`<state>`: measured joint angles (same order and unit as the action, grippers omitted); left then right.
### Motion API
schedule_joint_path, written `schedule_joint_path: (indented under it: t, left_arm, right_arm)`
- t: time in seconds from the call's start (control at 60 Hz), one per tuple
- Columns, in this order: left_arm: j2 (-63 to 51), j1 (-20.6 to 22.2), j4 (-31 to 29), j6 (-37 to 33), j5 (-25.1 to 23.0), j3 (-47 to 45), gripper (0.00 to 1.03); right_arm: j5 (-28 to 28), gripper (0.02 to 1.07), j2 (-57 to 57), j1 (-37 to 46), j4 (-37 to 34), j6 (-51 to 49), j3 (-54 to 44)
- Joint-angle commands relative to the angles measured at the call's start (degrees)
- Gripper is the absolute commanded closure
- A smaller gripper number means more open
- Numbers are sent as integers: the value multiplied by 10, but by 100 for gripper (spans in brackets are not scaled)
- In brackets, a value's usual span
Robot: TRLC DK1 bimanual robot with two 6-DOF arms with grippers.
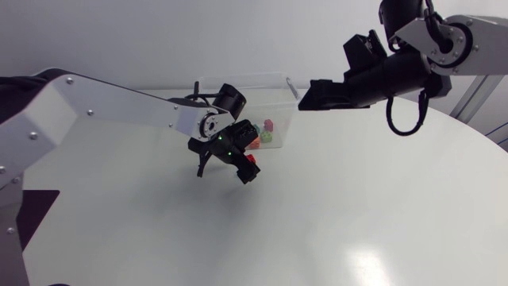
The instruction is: Place the duplo bricks in the container
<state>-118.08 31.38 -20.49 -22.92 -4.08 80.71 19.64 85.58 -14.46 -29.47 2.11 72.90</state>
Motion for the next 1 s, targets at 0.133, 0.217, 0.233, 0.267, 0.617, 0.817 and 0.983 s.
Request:
schedule_joint_path:
  t: [0.133, 0.217, 0.233, 0.267, 0.617, 0.817, 0.983]
  left_arm:
    - [-62, 2, -42, 54, 23, 79, 7]
    - [-68, 4, -47, 60, 23, 87, 10]
    - [-69, 4, -48, 63, 23, 89, 11]
    - [-71, 6, -53, 66, 23, 94, 13]
    - [-92, 15, -148, 94, 21, 139, 22]
    - [-109, 12, -196, 101, 4, 169, 28]
    - [-127, 11, -207, 102, 2, 191, 45]
  right_arm:
    - [4, 7, -28, 15, 25, -11, -56]
    - [5, 7, -33, 15, 34, -10, -75]
    - [5, 7, -34, 15, 35, -9, -78]
    - [5, 7, -35, 15, 37, -9, -83]
    - [5, 7, -52, 14, 43, -7, -100]
    - [5, 7, -58, 15, 45, -9, -112]
    - [5, 7, -61, 15, 49, -9, -116]
